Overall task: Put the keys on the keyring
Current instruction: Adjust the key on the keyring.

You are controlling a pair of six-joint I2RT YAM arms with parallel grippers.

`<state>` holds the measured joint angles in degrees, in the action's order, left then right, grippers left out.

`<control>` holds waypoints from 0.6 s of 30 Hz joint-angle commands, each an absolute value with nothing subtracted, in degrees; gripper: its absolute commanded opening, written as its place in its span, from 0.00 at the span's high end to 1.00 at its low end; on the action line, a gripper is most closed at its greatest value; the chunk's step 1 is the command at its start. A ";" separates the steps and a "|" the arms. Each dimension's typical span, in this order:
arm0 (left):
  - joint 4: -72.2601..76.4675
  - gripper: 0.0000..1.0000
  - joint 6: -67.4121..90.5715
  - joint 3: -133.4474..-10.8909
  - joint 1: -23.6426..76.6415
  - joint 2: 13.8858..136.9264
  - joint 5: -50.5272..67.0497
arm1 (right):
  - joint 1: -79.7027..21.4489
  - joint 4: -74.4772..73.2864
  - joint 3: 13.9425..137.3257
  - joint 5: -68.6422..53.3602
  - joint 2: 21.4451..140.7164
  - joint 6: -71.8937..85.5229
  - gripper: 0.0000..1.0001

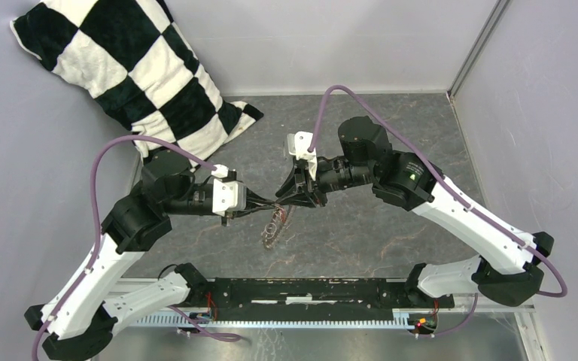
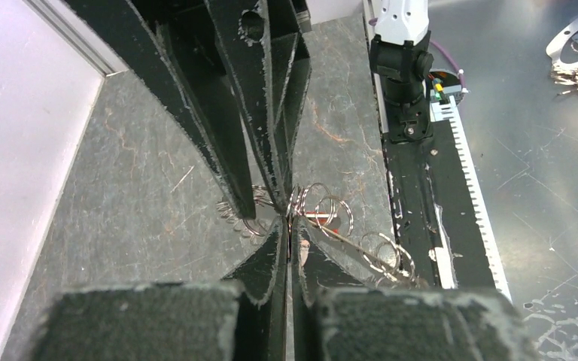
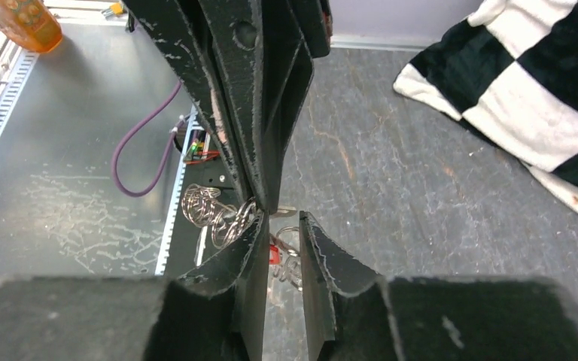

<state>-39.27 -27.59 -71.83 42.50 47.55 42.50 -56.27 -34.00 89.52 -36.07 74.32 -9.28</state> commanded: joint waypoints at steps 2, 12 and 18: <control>-36.58 0.98 -27.99 -73.55 42.63 47.47 42.07 | -56.41 -35.79 91.97 -37.10 73.36 -10.03 0.74; -36.57 0.98 -27.82 -73.20 42.63 47.37 42.28 | -55.94 -35.53 95.83 -30.29 71.60 -11.07 0.69; -35.41 0.98 -27.16 -72.79 42.63 47.25 41.84 | -55.99 -35.14 95.57 -34.90 71.80 -10.16 0.68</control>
<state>-39.29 -27.59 -71.83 42.50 47.81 42.09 -56.12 -36.12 93.73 -32.34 72.23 -10.39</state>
